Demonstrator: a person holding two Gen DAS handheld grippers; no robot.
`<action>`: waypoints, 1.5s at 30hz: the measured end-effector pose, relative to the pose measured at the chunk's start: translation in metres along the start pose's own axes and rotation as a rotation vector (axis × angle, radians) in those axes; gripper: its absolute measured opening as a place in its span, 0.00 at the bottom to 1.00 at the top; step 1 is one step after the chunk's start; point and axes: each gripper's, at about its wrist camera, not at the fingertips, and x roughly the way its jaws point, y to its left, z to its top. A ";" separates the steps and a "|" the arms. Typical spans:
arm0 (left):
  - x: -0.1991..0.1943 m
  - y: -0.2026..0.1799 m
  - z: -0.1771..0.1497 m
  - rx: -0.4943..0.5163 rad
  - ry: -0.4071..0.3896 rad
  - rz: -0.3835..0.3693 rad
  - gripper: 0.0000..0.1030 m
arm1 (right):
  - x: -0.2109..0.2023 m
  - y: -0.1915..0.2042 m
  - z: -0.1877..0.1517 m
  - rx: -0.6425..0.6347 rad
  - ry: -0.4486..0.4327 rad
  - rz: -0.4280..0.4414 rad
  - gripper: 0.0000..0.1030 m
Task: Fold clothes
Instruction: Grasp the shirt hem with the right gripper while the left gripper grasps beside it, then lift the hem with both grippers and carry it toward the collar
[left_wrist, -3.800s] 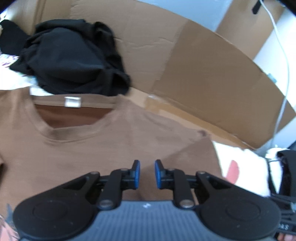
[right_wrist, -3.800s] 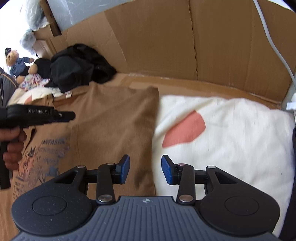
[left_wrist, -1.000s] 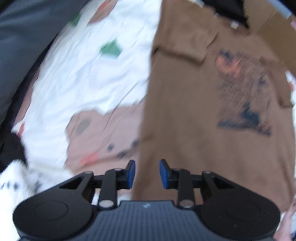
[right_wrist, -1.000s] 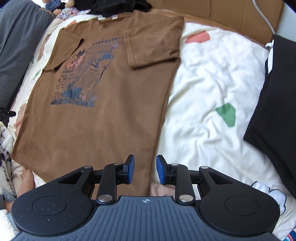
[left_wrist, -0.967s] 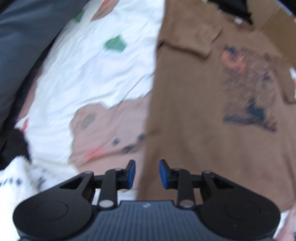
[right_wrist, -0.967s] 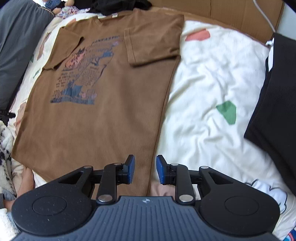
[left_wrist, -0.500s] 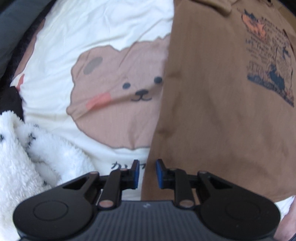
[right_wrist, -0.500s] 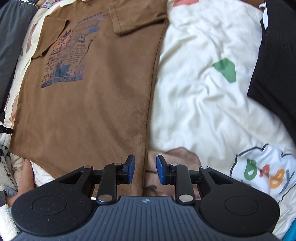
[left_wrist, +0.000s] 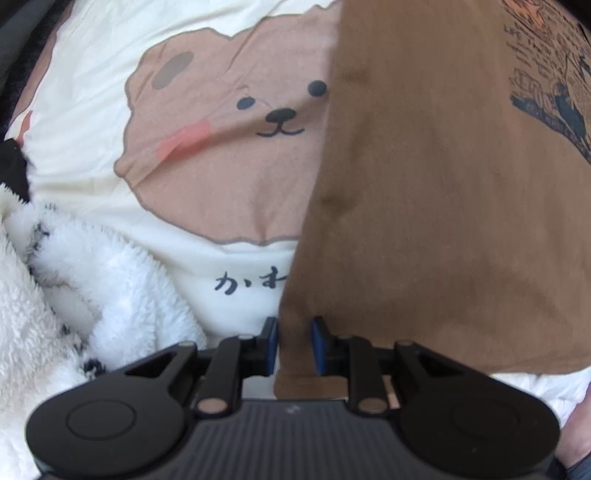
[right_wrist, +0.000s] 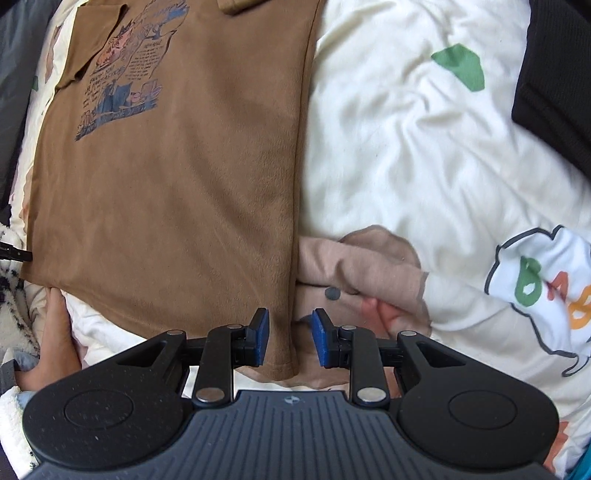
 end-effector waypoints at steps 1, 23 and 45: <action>-0.001 0.000 -0.001 0.000 0.001 0.000 0.20 | 0.004 0.000 -0.001 0.005 0.007 0.002 0.28; -0.070 -0.039 -0.019 0.088 -0.230 -0.020 0.02 | -0.001 0.001 0.006 -0.011 -0.076 0.099 0.06; -0.063 -0.048 0.145 -0.139 -0.448 -0.330 0.02 | -0.026 0.003 0.123 0.264 -0.376 0.309 0.04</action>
